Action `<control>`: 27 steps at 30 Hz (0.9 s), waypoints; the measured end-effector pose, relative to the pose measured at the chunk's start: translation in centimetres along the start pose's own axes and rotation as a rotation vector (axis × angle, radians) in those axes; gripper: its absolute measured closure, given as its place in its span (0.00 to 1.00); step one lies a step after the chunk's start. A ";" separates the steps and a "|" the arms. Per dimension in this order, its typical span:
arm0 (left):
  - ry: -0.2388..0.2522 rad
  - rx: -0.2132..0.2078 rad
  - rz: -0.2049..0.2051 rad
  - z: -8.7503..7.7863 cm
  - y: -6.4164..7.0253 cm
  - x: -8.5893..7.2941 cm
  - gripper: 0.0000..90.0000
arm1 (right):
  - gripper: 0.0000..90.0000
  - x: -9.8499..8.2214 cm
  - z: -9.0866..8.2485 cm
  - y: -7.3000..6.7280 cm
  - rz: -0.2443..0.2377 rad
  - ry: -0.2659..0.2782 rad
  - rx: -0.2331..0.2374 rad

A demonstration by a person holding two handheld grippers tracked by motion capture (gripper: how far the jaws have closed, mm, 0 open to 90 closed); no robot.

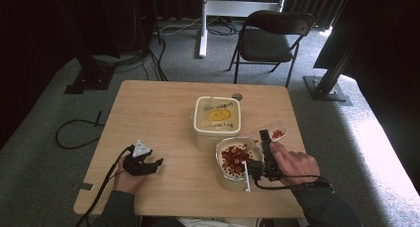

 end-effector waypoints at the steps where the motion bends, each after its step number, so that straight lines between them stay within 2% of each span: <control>1: 0.001 0.001 0.000 0.0 0.0 0.0 0.43 | 0.45 0.0 -0.1 -0.1 0.001 -0.006 0.002; 7: 0.000 0.001 0.000 0.0 0.0 0.0 0.43 | 0.45 0.1 0.0 -0.3 -0.034 -0.008 -0.011; 11: 0.000 0.000 0.000 0.0 0.0 0.0 0.43 | 0.45 -0.2 0.2 -0.5 -0.035 -0.033 -0.012; 15: 0.000 0.000 0.001 0.0 0.0 0.0 0.43 | 0.45 0.3 -0.2 -0.6 -0.039 -0.004 -0.016; 18: 0.001 0.000 0.001 0.0 0.0 0.0 0.43 | 0.45 0.0 0.2 -0.6 -0.035 -0.031 -0.018; 20: 0.001 0.001 0.000 0.0 0.0 0.0 0.43 | 0.45 0.3 0.0 -0.9 -0.057 -0.013 -0.012; 22: 0.001 0.000 0.001 0.0 0.0 0.0 0.43 | 0.45 0.1 0.0 -0.8 -0.036 -0.014 -0.017; 24: 0.000 0.000 0.003 0.0 0.0 0.0 0.43 | 0.45 0.1 0.2 -0.8 -0.042 -0.026 -0.018; 25: 0.000 0.000 0.003 0.0 0.0 0.0 0.43 | 0.45 0.2 0.1 -0.9 -0.056 -0.013 -0.017; 27: 0.000 -0.001 0.000 0.0 0.0 0.0 0.43 | 0.45 0.1 0.1 -0.6 -0.036 -0.021 -0.025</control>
Point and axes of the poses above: each handheld gripper's, and its own axes: z roughly forward along the jaws, x roughly out of its top, y roughly to its right, the point moved 8 cm from there along z, roughly forward along the jaws, and after that the axes turned 10 degrees about x, right-handed, at the moved point
